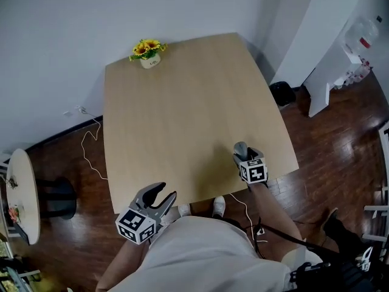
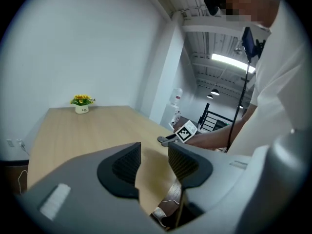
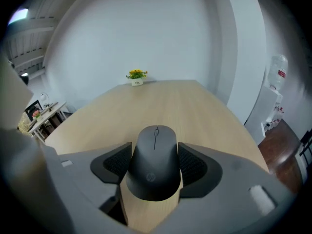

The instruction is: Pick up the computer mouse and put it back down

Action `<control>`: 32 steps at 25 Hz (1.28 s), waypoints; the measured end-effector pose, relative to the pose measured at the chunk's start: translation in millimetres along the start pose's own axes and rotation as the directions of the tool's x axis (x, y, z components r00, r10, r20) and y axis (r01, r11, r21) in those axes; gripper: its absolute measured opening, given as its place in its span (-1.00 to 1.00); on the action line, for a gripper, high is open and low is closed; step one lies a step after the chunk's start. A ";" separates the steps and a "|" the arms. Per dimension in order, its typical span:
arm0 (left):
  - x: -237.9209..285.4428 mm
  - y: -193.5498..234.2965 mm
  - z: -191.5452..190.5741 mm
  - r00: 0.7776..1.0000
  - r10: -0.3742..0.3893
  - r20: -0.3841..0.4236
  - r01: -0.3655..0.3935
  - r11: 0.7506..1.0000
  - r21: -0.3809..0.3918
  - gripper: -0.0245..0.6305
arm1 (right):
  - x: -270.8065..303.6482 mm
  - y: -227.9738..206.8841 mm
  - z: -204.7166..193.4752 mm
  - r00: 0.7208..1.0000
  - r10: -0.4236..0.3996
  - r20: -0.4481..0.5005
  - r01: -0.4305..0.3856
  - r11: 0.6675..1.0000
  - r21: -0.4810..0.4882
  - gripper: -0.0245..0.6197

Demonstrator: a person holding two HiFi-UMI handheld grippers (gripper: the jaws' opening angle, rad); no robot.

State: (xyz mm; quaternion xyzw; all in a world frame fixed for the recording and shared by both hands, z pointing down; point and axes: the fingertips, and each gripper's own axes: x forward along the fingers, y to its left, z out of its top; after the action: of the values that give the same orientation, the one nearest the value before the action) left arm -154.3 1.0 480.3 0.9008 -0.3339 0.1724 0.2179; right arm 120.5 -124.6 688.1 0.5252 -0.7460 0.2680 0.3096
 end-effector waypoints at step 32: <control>8.3 1.6 0.5 0.999 -0.044 0.026 0.045 0.999 -0.021 -0.48 | -65.0 49.4 30.1 0.995 0.078 0.059 -0.077 0.997 -0.019 0.23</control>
State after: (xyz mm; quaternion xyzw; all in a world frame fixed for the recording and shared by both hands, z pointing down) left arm -149.3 -4.7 484.1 0.9077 -0.3183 0.1526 0.2269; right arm 84.9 -91.2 616.1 0.5008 -0.7770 0.2578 0.2810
